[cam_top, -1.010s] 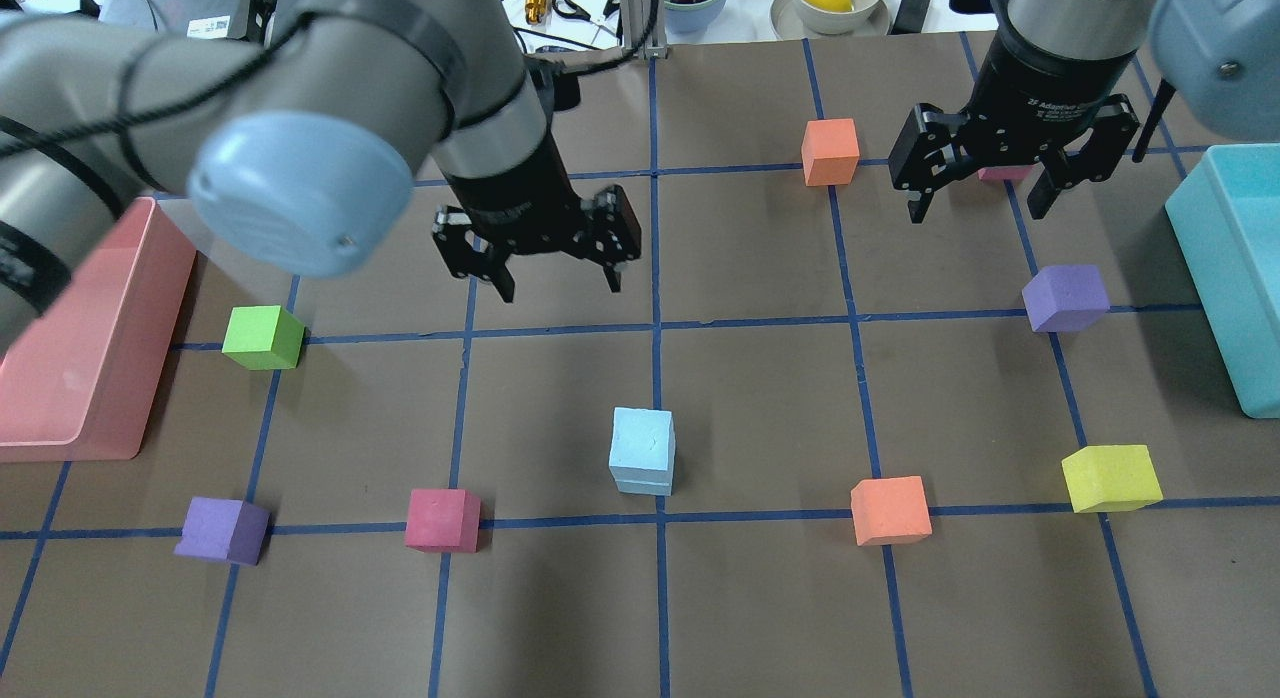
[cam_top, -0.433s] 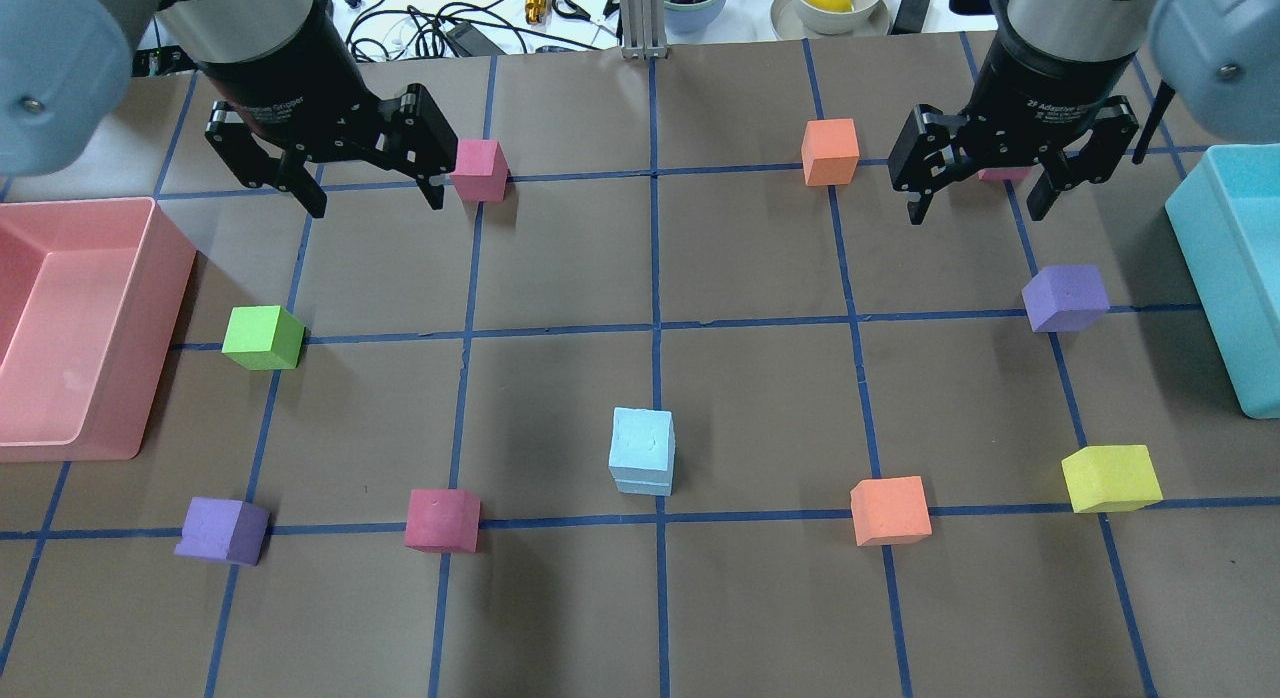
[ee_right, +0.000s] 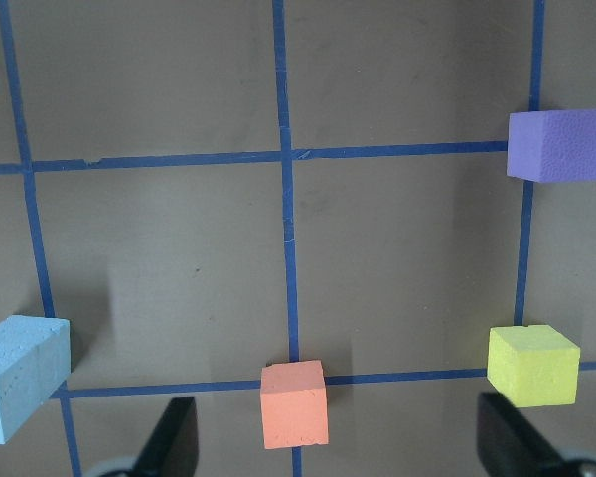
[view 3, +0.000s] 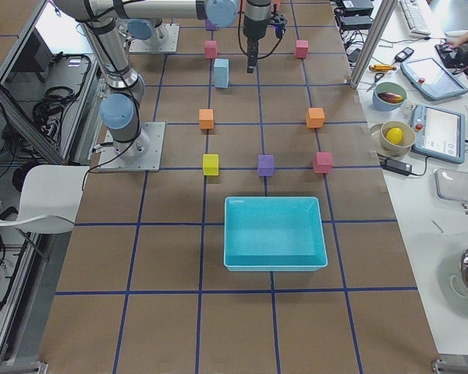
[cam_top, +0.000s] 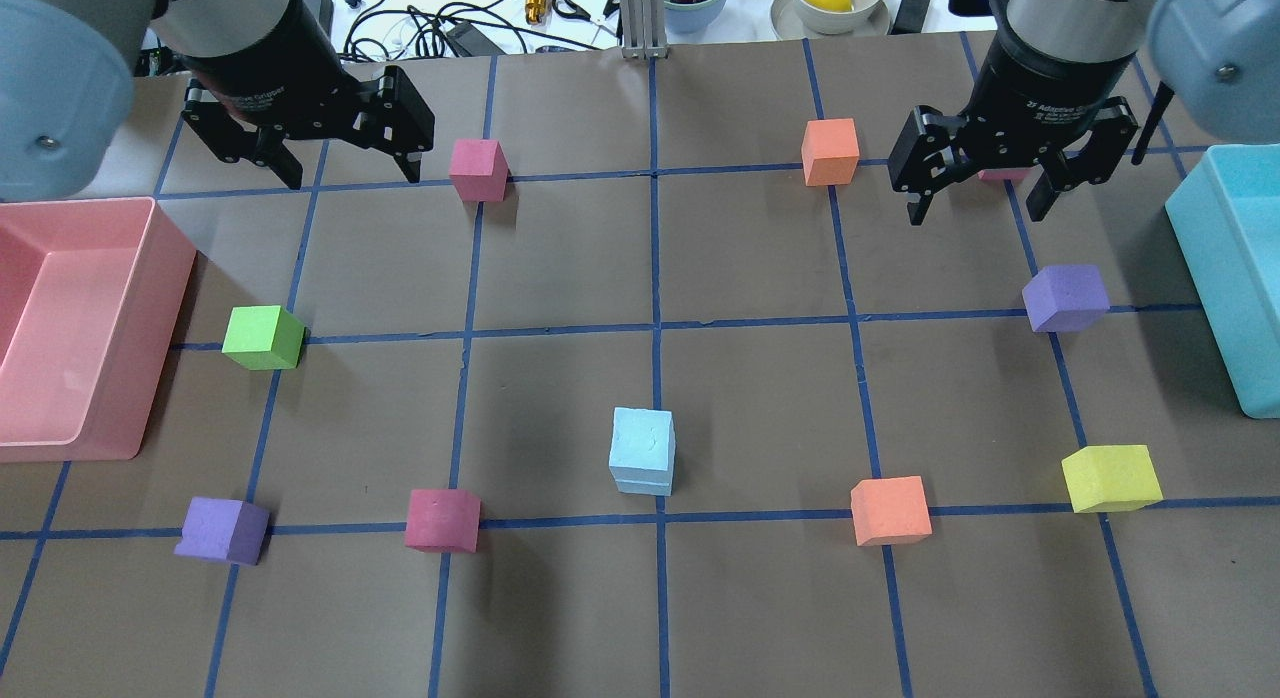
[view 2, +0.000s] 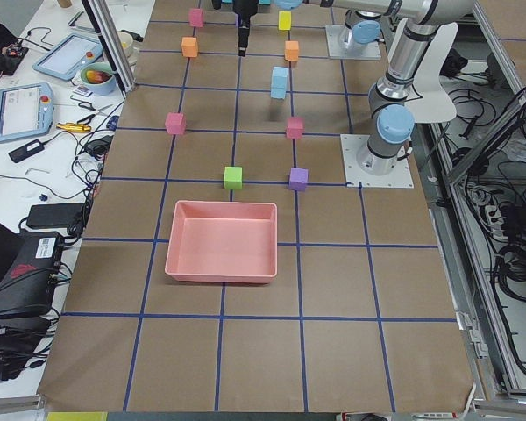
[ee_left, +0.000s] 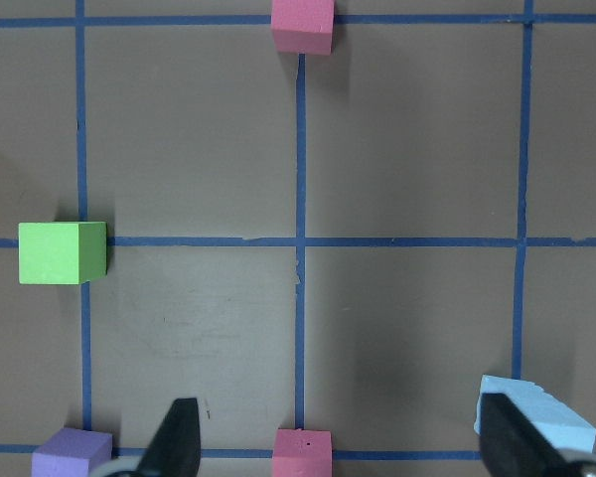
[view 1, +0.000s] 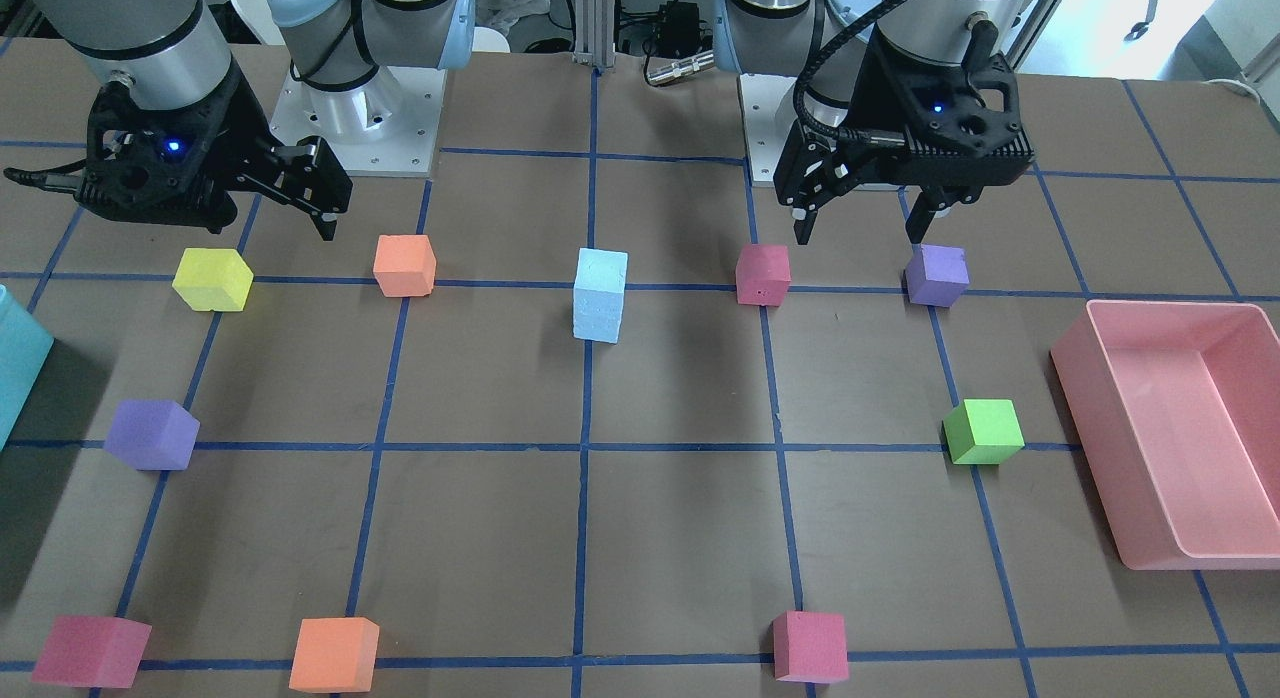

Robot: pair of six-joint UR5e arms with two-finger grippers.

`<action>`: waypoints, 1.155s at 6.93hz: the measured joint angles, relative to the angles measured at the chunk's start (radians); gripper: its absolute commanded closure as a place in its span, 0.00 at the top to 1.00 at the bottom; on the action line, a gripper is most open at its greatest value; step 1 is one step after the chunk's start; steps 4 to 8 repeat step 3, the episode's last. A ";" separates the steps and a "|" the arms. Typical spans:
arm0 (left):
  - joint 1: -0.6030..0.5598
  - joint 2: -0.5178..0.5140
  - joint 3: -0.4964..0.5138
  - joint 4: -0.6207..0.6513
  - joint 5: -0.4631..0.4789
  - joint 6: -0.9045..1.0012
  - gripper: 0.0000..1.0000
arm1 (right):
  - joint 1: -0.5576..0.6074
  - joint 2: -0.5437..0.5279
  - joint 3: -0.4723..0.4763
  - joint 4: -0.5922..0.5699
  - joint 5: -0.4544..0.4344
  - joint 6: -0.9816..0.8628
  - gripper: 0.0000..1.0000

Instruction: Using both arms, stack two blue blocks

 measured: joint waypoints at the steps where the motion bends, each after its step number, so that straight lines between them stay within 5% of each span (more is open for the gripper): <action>1: 0.002 -0.003 0.002 0.003 -0.015 -0.009 1.00 | 0.000 0.000 0.001 0.000 -0.001 0.000 1.00; 8: 0.004 -0.007 0.010 -0.002 -0.049 -0.020 1.00 | 0.000 0.000 0.001 0.000 -0.003 -0.001 1.00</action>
